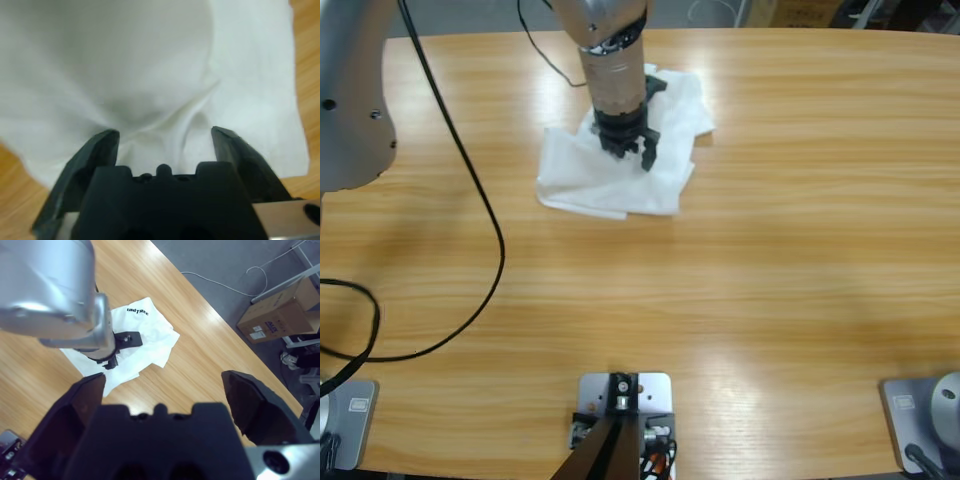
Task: Fold clothes
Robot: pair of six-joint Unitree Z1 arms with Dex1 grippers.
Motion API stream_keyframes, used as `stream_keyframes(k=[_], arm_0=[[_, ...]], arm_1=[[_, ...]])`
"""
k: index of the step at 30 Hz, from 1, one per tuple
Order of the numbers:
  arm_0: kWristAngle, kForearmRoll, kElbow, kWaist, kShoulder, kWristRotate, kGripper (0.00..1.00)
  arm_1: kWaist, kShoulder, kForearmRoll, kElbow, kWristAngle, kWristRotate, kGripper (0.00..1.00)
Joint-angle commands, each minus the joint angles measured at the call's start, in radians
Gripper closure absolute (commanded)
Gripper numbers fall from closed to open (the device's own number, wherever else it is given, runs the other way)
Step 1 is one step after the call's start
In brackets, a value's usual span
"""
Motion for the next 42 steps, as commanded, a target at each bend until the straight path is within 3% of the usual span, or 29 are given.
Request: stream_keyframes(k=[1,6,10,14,16,18,20,24,29,34,42], arm_0=[[0.055,0.160,-0.334,-0.033,-0.116,0.013,0.004],[0.091,0.161,-0.243,-0.014,-0.220,-0.006,0.004],[0.064,0.159,0.038,0.039,-0.297,-0.058,0.004],[0.053,0.119,0.204,0.074,-0.354,-0.059,0.004],[-0.014,0.025,0.332,0.120,-0.413,-0.050,0.004],[-0.042,-0.076,0.485,0.141,-0.472,-0.040,0.004],[-0.045,-0.166,0.639,0.150,-0.525,-0.041,0.004],[-0.059,-0.326,0.906,0.194,-0.635,-0.055,0.004],[-0.044,-0.386,1.059,0.262,-0.704,-0.032,0.004],[-0.044,-0.397,1.102,0.297,-0.741,-0.001,0.004],[-0.055,-0.419,1.148,0.353,-0.758,0.013,0.004]], arm_1=[[0.025,-0.067,0.104,0.057,-0.040,0.023,0.064],[0.039,-0.150,0.103,0.166,-0.076,0.059,0.058],[0.039,-0.274,0.098,0.299,-0.085,0.198,0.032],[0.035,-0.407,0.037,0.527,-0.054,0.273,0.038],[-0.040,-0.499,-0.038,0.631,0.009,0.302,0.065],[-0.173,-0.578,-0.125,0.741,0.155,0.292,0.087],[-0.264,-0.573,-0.139,0.808,0.208,0.279,0.081],[-0.356,-0.463,-0.188,0.818,0.358,0.207,0.000],[-0.368,-0.185,-0.308,0.698,0.475,0.130,0.018],[-0.372,0.135,-0.316,0.416,0.537,0.083,0.018],[-0.386,0.480,-0.237,0.026,0.593,0.074,0.023]])
